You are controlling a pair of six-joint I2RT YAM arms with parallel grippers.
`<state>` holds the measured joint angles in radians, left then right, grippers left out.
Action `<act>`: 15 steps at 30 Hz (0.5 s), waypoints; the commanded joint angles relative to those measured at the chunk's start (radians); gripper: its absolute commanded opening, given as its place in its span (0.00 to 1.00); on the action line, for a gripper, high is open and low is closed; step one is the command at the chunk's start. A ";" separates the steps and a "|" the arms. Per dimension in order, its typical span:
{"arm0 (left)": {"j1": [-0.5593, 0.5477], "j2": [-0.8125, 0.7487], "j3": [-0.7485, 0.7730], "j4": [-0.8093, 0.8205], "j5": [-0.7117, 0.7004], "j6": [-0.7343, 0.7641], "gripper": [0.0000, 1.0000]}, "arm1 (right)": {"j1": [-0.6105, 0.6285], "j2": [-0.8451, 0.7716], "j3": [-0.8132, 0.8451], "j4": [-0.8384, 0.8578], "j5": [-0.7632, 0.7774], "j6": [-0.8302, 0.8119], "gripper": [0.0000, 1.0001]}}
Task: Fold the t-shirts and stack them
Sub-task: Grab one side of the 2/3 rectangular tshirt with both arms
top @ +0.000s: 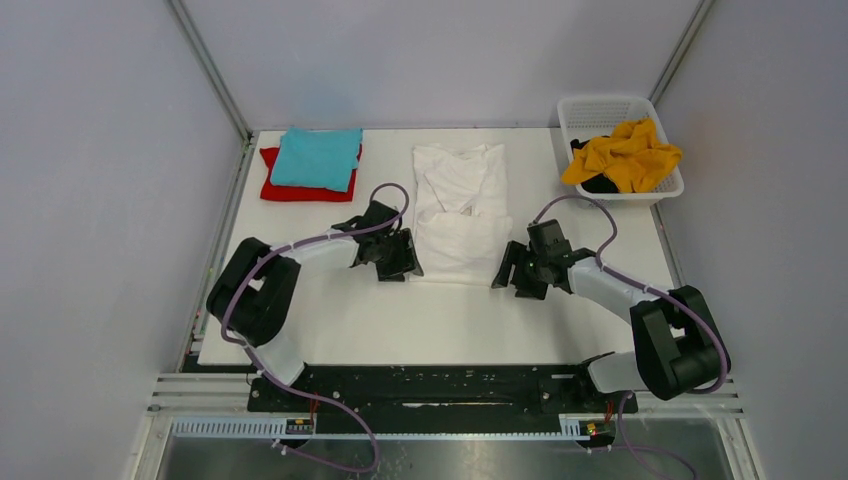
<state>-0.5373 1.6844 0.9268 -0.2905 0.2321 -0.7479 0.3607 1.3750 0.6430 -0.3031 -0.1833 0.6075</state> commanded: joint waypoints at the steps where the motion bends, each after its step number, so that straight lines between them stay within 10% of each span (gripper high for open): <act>1: -0.017 0.022 0.003 0.039 0.014 -0.004 0.50 | -0.002 -0.007 -0.021 0.062 -0.026 0.008 0.71; 12: -0.019 0.082 0.034 0.015 -0.034 -0.011 0.00 | -0.002 0.052 -0.045 0.098 0.002 0.009 0.51; 15: -0.019 0.092 0.041 0.012 -0.035 -0.011 0.00 | -0.001 0.079 -0.030 0.094 0.042 0.005 0.49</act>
<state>-0.5529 1.7424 0.9455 -0.2687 0.2359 -0.7677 0.3607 1.4071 0.6174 -0.2127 -0.2020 0.6193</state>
